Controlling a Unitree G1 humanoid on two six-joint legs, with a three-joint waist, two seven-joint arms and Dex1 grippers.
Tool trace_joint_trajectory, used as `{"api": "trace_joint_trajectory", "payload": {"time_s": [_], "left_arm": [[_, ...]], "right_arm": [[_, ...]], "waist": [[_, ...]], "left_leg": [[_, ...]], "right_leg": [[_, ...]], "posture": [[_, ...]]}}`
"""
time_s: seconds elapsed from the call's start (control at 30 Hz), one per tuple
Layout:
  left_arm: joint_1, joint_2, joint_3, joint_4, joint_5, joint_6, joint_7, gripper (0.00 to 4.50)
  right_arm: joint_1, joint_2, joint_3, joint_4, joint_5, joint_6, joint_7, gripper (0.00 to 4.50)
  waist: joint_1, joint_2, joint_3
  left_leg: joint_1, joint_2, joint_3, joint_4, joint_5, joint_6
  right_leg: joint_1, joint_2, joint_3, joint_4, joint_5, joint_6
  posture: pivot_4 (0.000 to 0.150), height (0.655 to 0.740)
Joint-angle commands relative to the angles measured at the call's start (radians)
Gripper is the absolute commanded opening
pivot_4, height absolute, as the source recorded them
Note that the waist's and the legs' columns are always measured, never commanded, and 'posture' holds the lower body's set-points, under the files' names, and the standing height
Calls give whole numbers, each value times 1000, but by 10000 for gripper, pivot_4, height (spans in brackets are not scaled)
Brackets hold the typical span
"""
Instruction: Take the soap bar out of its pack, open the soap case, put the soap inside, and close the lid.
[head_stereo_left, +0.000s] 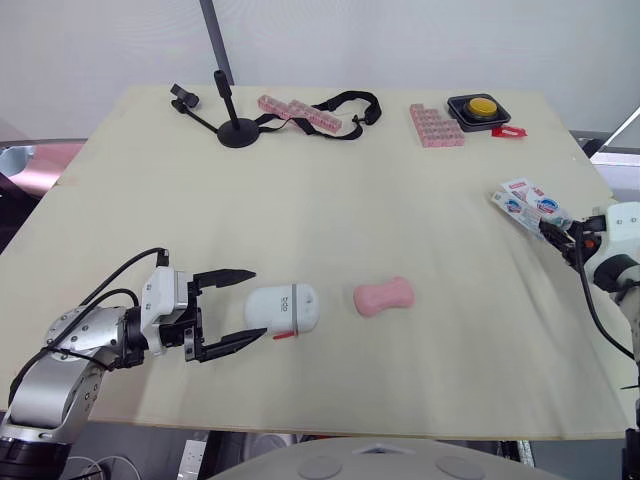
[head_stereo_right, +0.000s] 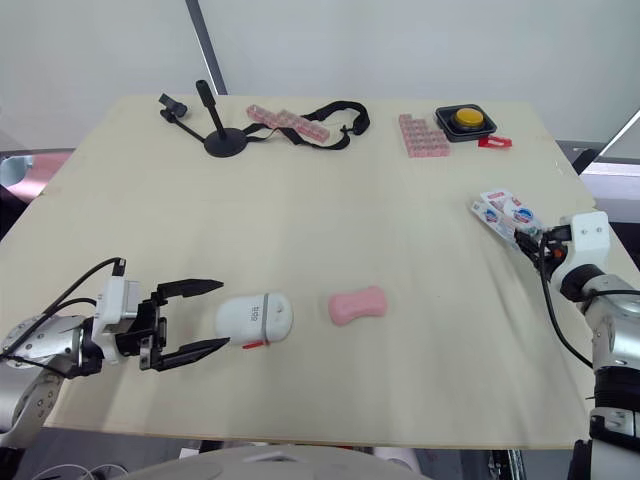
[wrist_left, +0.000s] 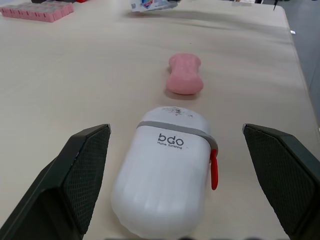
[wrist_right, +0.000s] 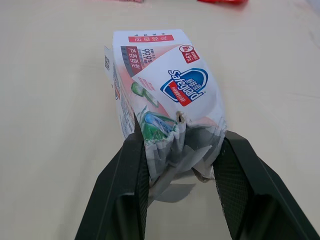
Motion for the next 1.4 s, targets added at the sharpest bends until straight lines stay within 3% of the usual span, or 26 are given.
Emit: {"api": "trace_joint_trajectory", "payload": {"time_s": [0.03, 0.23, 0.4, 0.67, 0.83, 1.03, 1.4], "left_arm": [[2, 1, 5, -37, -1, 2, 10, 45000], [-5, 2, 0, -30, 4, -1, 7, 45000], [-19, 4, -4, -11, 13, -2, 5, 45000], [-72, 12, -14, 56, 39, -21, -27, 45000], [-105, 19, -18, 86, 57, -6, -33, 45000], [-112, 33, -33, 83, 102, -1, -25, 45000], [-80, 81, -48, 32, 144, 77, 18, 45000]], "right_arm": [[-1, -24, -10, -23, -1, 16, 12, 23905], [41, -52, -18, -52, 10, 27, 91, 44129], [57, -118, -38, -30, 8, -33, 185, 44610], [24, -215, -52, -27, 91, -261, 550, 44610], [76, -180, 42, -286, 224, -221, 774, 44610], [225, -143, 181, -500, 227, -263, 911, 44610], [260, -124, 245, -496, 192, -358, 944, 44610]], "waist": [[0, 0, 0], [4, 0, 0], [3, 1, 0], [-2, 2, -1], [-6, 2, -1], [8, 1, -2], [-18, 1, -2]], "left_leg": [[0, 0, 0, 0, 0, 0], [0, 0, 0, 0, 0, 0], [0, 0, 0, 0, 0, 0], [0, 0, 1, 0, 0, 0], [0, 1, 0, 0, 0, 1], [0, 1, 0, 1, -1, 2], [0, 0, 0, 1, 0, 2]], "right_leg": [[0, 0, 0, 0, 0, 0], [0, 0, 0, 0, 0, 0], [0, -1, 0, 0, 0, 0], [0, 0, 1, -1, 0, 0], [0, 1, 0, 0, 0, 0], [-2, -1, -1, -1, 0, 0], [-4, -2, 0, 0, 0, 0]], "posture": [[1500, 7400], [1500, 7400], [1500, 7400], [1500, 7400], [1500, 7400], [1500, 7400], [1500, 7400]]}}
